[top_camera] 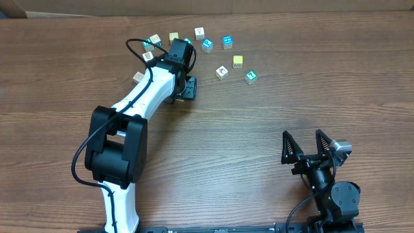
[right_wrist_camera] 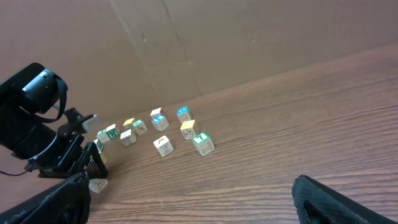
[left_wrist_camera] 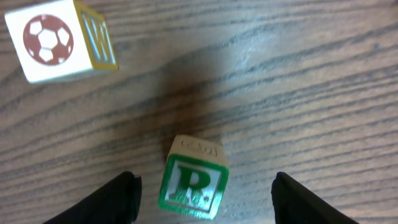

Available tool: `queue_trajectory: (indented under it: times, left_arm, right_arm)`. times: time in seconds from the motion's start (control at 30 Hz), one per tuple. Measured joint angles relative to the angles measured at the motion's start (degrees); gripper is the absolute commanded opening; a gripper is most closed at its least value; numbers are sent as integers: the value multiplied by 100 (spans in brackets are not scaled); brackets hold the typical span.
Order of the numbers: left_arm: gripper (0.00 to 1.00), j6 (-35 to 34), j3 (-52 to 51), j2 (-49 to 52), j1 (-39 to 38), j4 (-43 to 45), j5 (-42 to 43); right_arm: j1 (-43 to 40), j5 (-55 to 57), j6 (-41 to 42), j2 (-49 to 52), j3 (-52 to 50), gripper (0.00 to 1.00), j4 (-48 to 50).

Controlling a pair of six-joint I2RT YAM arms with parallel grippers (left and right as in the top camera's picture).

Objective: Form a horizontal line
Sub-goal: 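Lower the left gripper over the green R block, then close the left gripper on the green R block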

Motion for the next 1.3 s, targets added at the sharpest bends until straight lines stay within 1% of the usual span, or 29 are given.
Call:
queue_trajectory:
  times: [0.07,0.13,0.17,0.27,0.4,0.47,0.67,0.8,0.87,0.97,1.07,1.1,1.13,1.17,1.3]
  left_arm:
    - [59,2,0,0,0,83,0]
    - [57,0,0,0,0,107,0]
    - [55,2,0,2,0,101,0]
    - [55,2,0,2,0,101,-2]
    - [52,2,0,7,0,120,-2]
    - [54,2,0,7,0,116,-2]
    - [53,2,-46,7,-2,208,-9]
    - [46,9,-109,20,0,319,-31]
    - [53,9,-109,22,0,334,-42]
    - [54,15,-127,22,0,350,-44]
    - [52,15,-199,22,0,367,-48]
    - [50,15,-225,22,0,365,-55]
    - [45,13,-245,26,0,358,-61]
    - [43,4,-262,28,0,361,-63]
    - [44,17,-286,33,0,365,-66]
  right_arm:
    - [0,-2,-2,0,0,100,0]
    - [0,0,-2,0,0,100,-2]
    - [0,0,0,0,0,100,2]
    - [0,-2,0,0,0,100,-2]
    - [0,0,-4,0,0,100,0]
    - [0,0,-2,0,0,100,2]
    - [0,-2,0,0,0,100,-2]
    - [0,0,0,0,0,100,0]
    - [0,0,-2,0,0,100,0]
    - [0,0,-4,0,0,100,0]
    - [0,-2,-2,0,0,100,2]
    - [0,-2,-2,0,0,100,0]
    - [0,0,-2,0,0,100,2]
    - [0,0,-2,0,0,100,0]
    - [0,0,-2,0,0,100,2]
